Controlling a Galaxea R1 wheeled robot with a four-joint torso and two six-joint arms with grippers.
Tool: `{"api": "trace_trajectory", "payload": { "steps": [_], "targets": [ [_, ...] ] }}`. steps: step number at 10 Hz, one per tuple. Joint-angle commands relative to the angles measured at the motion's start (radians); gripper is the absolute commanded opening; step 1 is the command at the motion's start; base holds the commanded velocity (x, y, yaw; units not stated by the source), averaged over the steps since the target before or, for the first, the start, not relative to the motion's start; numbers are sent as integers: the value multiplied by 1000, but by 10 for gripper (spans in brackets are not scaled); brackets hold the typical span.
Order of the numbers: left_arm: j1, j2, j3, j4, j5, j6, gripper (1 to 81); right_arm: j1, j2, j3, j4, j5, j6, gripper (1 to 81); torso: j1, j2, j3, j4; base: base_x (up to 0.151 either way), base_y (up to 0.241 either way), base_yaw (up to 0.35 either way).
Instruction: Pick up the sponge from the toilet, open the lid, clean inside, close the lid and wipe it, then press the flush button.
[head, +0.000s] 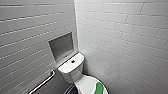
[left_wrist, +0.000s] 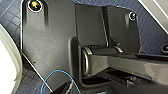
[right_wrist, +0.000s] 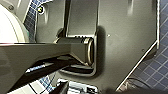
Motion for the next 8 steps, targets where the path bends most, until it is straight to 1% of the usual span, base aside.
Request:
{"api": "trace_trajectory", "payload": {
  "steps": [1,2,3,4,5,6,8],
  "targets": [
    [-7,-136,170,0,55,-5,811,-7,-289,430,12,26,3,811,0,0,0,0,0,0,0],
    [-7,-136,164,0,58,-7,811,2,-325,468,12,37,4,811,0,0,0,0,0,0,0],
    [-7,-136,155,0,62,-7,811,17,-344,479,15,40,8,811,0,0,0,0,0,0,0],
    [-7,-139,146,1,65,-5,811,27,-359,490,21,29,12,811,0,0,0,0,0,0,0],
    [-7,-141,144,1,65,-5,811,27,-379,512,21,37,26,811,0,0,0,0,0,0,0],
    [-6,-142,146,3,65,-5,811,27,-406,549,18,38,41,811,64,-100,0,0,0,0,0],
    [-6,-138,144,10,65,-3,811,34,-463,597,19,40,43,811,74,-117,0,0,0,0,0]
  ]
}}
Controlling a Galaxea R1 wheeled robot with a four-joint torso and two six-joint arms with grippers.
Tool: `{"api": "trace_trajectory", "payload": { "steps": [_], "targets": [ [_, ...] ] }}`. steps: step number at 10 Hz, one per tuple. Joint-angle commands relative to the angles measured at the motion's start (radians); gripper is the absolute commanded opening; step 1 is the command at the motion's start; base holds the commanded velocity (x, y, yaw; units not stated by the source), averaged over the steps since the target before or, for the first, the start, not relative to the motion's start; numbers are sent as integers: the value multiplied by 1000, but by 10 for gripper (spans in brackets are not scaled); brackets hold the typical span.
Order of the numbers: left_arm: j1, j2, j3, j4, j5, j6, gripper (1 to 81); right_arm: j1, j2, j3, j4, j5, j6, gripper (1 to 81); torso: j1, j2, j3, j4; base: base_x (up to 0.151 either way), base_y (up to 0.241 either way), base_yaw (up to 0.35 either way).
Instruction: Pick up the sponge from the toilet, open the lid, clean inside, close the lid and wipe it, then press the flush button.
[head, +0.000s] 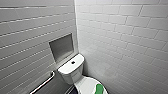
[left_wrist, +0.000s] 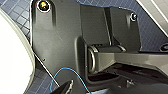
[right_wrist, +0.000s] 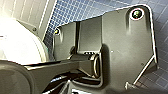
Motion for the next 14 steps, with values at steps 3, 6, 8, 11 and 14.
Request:
{"api": "trace_trajectory", "payload": {
  "steps": [3,6,8,11,14],
  "targets": [
    [-23,-4,3,12,60,1,811,39,-130,77,24,10,65,811,108,-170,-30,0,0,0,0],
    [-23,14,-39,14,60,4,811,59,-169,100,24,16,106,811,165,-263,-123,0,0,0,0],
    [-24,28,-76,14,60,4,811,71,-192,121,24,18,121,811,207,-331,-93,0,0,0,0],
    [-23,31,-82,14,60,6,811,93,-220,141,30,39,134,811,266,-420,-150,0,0,0,0],
    [-24,28,-82,12,60,4,811,130,-252,153,30,39,167,811,334,-530,-159,0,0,0,0]
  ]
}}
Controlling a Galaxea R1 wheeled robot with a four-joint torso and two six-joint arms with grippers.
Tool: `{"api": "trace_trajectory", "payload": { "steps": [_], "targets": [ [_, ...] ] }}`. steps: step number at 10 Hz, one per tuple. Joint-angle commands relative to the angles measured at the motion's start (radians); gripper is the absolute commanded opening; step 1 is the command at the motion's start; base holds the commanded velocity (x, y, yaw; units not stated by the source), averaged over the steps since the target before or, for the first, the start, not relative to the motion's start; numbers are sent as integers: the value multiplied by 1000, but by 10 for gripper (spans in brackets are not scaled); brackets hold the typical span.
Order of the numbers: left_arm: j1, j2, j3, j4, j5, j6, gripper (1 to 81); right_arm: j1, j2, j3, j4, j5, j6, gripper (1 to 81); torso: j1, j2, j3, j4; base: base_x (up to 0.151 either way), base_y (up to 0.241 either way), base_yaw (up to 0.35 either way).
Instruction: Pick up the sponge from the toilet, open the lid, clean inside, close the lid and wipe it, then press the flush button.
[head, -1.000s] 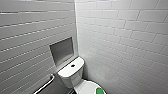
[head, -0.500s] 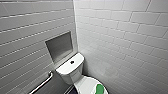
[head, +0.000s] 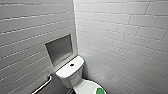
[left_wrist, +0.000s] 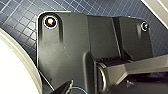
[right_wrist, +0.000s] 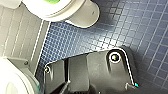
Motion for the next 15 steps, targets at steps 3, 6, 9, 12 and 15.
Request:
{"api": "trace_trajectory", "payload": {
  "steps": [3,6,9,12,15],
  "targets": [
    [-20,-6,2,9,63,3,811,105,-98,69,0,-46,17,811,110,-173,0,0,0,0,0],
    [-22,2,2,6,64,3,811,191,-94,84,4,-57,17,811,180,-285,0,0,0,0,0],
    [-19,4,-14,2,64,3,811,246,-99,104,6,-61,18,811,253,-402,0,0,0,0,0],
    [-10,2,-35,0,64,3,811,252,-113,92,7,-58,37,811,313,-498,-103,0,0,0,0],
    [36,-12,-35,9,64,5,811,260,-130,92,9,-55,43,811,375,-596,-190,0,0,0,0]
  ]
}}
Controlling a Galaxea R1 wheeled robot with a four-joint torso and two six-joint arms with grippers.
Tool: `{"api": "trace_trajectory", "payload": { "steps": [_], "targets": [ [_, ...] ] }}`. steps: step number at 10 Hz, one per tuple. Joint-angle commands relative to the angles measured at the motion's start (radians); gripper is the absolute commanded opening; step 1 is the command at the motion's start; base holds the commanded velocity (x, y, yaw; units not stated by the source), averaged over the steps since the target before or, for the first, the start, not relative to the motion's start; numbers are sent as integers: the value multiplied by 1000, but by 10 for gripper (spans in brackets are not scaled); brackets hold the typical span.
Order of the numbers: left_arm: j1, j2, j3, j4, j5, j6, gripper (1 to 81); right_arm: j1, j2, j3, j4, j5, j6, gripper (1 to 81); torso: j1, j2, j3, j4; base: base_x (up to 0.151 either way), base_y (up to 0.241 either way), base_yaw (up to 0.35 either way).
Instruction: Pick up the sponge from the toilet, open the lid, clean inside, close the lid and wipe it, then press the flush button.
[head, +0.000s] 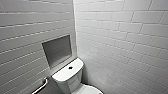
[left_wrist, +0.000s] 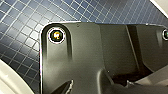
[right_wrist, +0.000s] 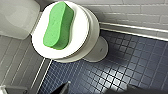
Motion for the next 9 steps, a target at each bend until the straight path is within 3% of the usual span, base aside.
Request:
{"api": "trace_trajectory", "payload": {
  "steps": [1,2,6,7,9],
  "targets": [
    [6,-21,5,10,54,5,811,90,-65,19,5,-32,23,811,64,-99,-73,0,0,0,0],
    [12,-23,5,10,52,5,811,102,-71,25,5,-30,32,811,85,-131,-26,0,0,0,0],
    [14,-18,5,10,49,5,811,227,-128,111,2,-61,66,811,168,-264,-51,0,0,0,0],
    [14,-18,5,10,48,5,811,239,-123,117,4,-64,66,811,194,-305,-144,0,0,0,0],
    [14,-16,5,10,46,5,811,250,-120,125,4,-67,66,811,230,-366,-164,0,0,0,0]
  ]
}}
